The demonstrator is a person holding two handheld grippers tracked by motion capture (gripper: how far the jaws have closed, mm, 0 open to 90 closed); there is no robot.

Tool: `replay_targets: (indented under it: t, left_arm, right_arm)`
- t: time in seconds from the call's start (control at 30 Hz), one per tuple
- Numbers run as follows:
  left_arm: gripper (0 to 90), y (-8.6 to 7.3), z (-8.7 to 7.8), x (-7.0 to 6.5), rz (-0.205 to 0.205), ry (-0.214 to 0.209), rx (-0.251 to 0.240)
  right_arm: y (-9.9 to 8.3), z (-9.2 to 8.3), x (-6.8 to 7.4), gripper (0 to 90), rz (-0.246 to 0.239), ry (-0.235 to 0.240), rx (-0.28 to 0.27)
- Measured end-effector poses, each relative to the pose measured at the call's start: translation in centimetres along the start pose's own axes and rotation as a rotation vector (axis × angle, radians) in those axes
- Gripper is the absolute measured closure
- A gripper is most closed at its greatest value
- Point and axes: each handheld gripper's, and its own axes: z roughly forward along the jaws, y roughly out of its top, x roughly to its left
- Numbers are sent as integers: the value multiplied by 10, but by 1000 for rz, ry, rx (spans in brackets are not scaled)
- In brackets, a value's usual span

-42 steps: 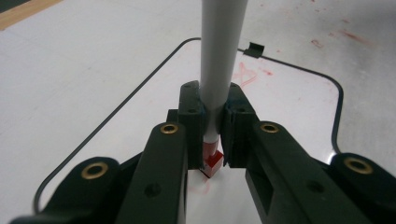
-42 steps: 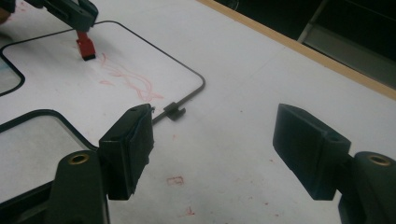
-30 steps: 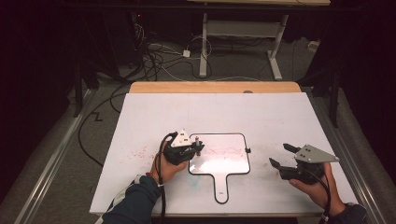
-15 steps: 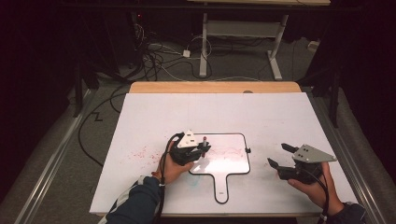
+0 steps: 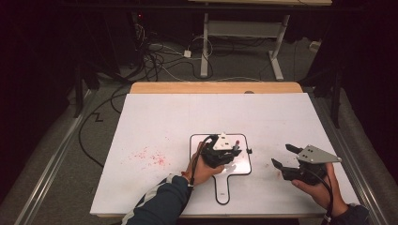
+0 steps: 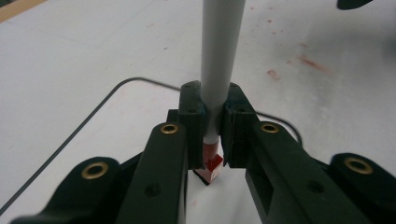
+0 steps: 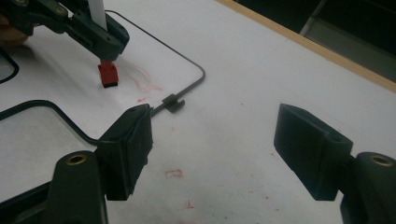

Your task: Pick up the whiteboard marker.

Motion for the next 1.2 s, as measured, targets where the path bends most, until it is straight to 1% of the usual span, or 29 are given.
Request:
replay_targets:
  t: [0.03,0.07,0.17,0.2,0.23,0.27,0.3,0.33,0.37,0.4,0.47,0.5,0.53,0.57,0.6,0.63,0.67,0.77,0.8,0.93,1.0,1.03,1.1,1.13,1.2]
  left_arm:
    - [787,1,1,-2,10,6,4]
    - [787,1,1,-1,11,7,7]
    - [787,-2,-6,4,-10,17,14]
    - [787,-8,-14,11,-30,30,20]
    - [787,-8,-14,11,-30,30,20]
    - [787,-13,-24,16,-50,45,27]
    - [787,-13,-24,16,-50,45,27]
    - [787,-20,-34,20,-55,56,34]
    - [787,-23,-38,21,-60,63,34]
    - [787,-23,-38,21,-60,63,34]
    - [787,-30,-49,22,-55,82,42]
    - [787,-35,-58,25,-60,99,45]
    - [787,-39,-63,27,-60,115,49]
    - [787,-39,-63,27,-60,115,49]
    - [787,-43,-68,30,-68,122,47]
    - [787,-51,-77,36,-99,139,35]
    - [787,-51,-77,36,-99,139,35]
    - [787,-60,-88,43,-124,168,25]
    - [787,-62,-91,45,-125,175,24]
    - [787,-65,-94,47,-141,177,15]
    - [787,-65,-94,44,-131,180,17]
    - [787,-64,-92,41,-132,161,6]
    - [787,-64,-90,39,-129,158,3]
    - [787,-61,-86,35,-114,150,3]
    - [787,-59,-83,34,-112,145,-1]
  right_arm:
    - [0,-1,0,285,-1,-3,-3]
    - [0,-1,0,285,-1,-3,-3]
    - [-1,-3,-1,285,-1,-5,-3]
    - [-1,-3,-2,285,-1,-8,-1]
    - [-1,-3,-2,285,1,-10,-1]
    - [-1,-3,-2,285,2,-11,-2]
    - [-1,-3,-2,285,2,-11,-2]
    - [-1,-4,-2,285,4,-16,-4]
    - [-1,-4,-2,285,5,-15,-6]
    - [0,-3,-3,285,2,-16,-6]
    - [0,-3,-2,285,2,-16,-4]
    - [0,-2,-2,285,4,-14,-4]
    - [1,-2,-1,285,0,-16,-3]
    - [1,-2,-1,285,-2,-16,-1]
    - [1,-1,-1,285,-4,-13,-1]
    - [1,-1,-1,285,-4,-13,1]
    - [1,-1,-1,285,-4,-13,1]
    - [2,1,0,285,-14,-17,4]
    - [2,1,0,285,-17,-18,5]
    - [3,2,1,285,-19,-17,5]
    - [3,1,1,285,-21,-17,0]
    - [3,1,1,285,-20,-15,0]
    - [3,2,1,285,-22,-14,2]
    - [2,2,1,285,-22,-15,3]
    - [2,1,1,285,-23,-13,2]
